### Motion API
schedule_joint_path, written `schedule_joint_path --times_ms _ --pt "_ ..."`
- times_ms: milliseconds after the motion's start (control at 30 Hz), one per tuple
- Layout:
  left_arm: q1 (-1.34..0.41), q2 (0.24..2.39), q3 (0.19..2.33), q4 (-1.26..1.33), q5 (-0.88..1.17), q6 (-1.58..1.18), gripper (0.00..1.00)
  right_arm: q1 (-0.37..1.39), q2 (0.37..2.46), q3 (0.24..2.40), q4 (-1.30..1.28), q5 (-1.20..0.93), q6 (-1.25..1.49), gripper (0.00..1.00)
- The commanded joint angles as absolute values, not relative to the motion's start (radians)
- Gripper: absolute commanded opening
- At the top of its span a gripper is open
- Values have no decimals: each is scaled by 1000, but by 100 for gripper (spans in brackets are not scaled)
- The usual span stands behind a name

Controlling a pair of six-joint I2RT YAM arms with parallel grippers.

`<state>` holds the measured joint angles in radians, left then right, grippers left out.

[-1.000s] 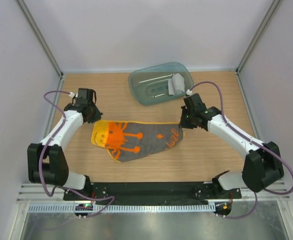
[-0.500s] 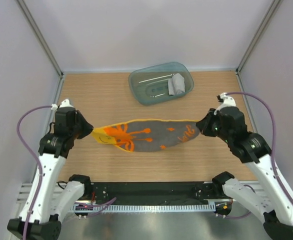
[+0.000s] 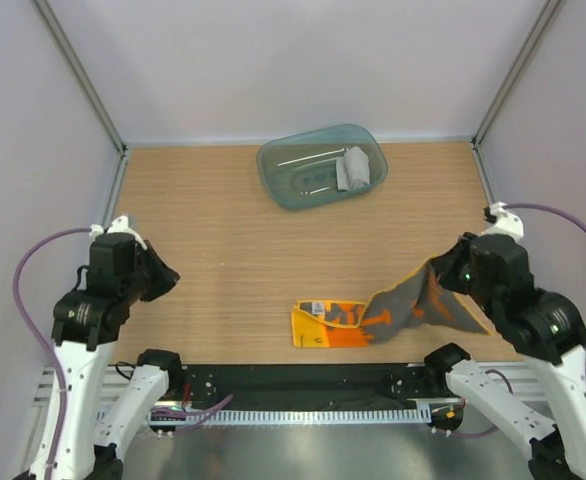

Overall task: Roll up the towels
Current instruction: Flatten the towel

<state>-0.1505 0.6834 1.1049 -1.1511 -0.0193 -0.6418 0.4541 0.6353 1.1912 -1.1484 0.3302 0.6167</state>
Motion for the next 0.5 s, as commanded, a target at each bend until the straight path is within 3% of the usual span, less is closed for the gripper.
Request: schedule_joint_path --times_ms 0,233,467 --pt "-149 794 1020 -1079 89 -629 0 453 816 1154 -1061 341 629 1" --pt "-152 922 845 -813 156 -667 1 453 888 1089 -980 333 611 1" --pt "-366 1147 845 -646 75 -738 28 453 857 1014 -968 337 606 1"
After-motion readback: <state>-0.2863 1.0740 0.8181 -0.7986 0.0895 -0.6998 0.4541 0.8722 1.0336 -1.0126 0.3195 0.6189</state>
